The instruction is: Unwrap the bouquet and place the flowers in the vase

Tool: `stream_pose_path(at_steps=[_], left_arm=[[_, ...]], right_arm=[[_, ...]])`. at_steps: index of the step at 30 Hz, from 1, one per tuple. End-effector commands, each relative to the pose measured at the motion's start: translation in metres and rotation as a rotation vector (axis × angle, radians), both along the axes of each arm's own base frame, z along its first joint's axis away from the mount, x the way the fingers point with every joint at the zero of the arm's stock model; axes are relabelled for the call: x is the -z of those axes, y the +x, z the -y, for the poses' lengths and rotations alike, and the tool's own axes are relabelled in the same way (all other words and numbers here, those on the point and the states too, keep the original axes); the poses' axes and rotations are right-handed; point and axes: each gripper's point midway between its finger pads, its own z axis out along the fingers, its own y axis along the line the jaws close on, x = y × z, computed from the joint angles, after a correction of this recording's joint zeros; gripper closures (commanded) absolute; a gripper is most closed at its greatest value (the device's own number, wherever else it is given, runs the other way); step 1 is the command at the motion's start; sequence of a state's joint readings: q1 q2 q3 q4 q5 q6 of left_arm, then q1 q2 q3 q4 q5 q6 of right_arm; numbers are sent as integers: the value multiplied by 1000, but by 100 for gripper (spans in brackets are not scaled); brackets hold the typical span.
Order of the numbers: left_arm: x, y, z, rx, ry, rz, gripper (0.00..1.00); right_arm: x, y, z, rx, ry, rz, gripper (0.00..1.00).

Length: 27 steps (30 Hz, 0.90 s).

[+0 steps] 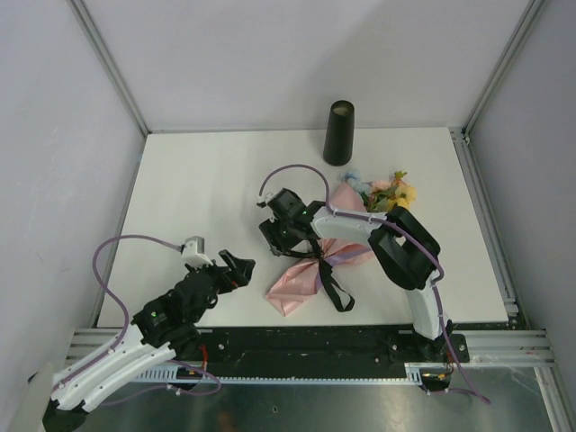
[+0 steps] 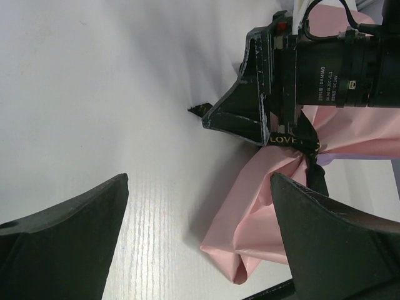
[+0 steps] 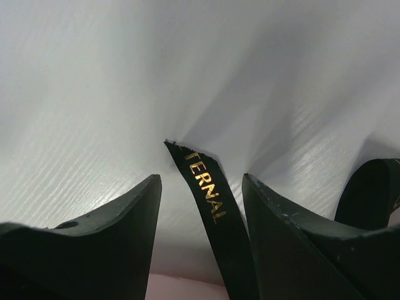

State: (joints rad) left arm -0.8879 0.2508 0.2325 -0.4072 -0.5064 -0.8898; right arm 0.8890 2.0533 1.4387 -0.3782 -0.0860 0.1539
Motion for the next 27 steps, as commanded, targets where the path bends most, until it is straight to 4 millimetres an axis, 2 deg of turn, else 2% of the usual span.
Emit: stream_pose_path(at_steps=[1, 8, 11, 14, 19, 23, 27], left_arm=[[-22, 4, 1, -16, -33, 37, 1], [-22, 3, 1, -15, -54, 43, 1], [-25, 3, 1, -12, -62, 51, 1], [-32, 1, 4, 7, -77, 57, 1], [-39, 1, 6, 14, -82, 58, 1], [-40, 1, 6, 5, -92, 49, 1], [-43, -1, 9, 14, -120, 33, 1]], right_arm=[[6, -3, -13, -5, 13, -18, 40], [16, -9, -14, 4, -13, -21, 40], [16, -11, -13, 14, -12, -33, 44], [13, -17, -15, 6, 10, -51, 54], [22, -24, -10, 20, -5, -66, 64], [28, -26, -9, 30, -7, -62, 81], [23, -24, -6, 49, 3, -30, 97]])
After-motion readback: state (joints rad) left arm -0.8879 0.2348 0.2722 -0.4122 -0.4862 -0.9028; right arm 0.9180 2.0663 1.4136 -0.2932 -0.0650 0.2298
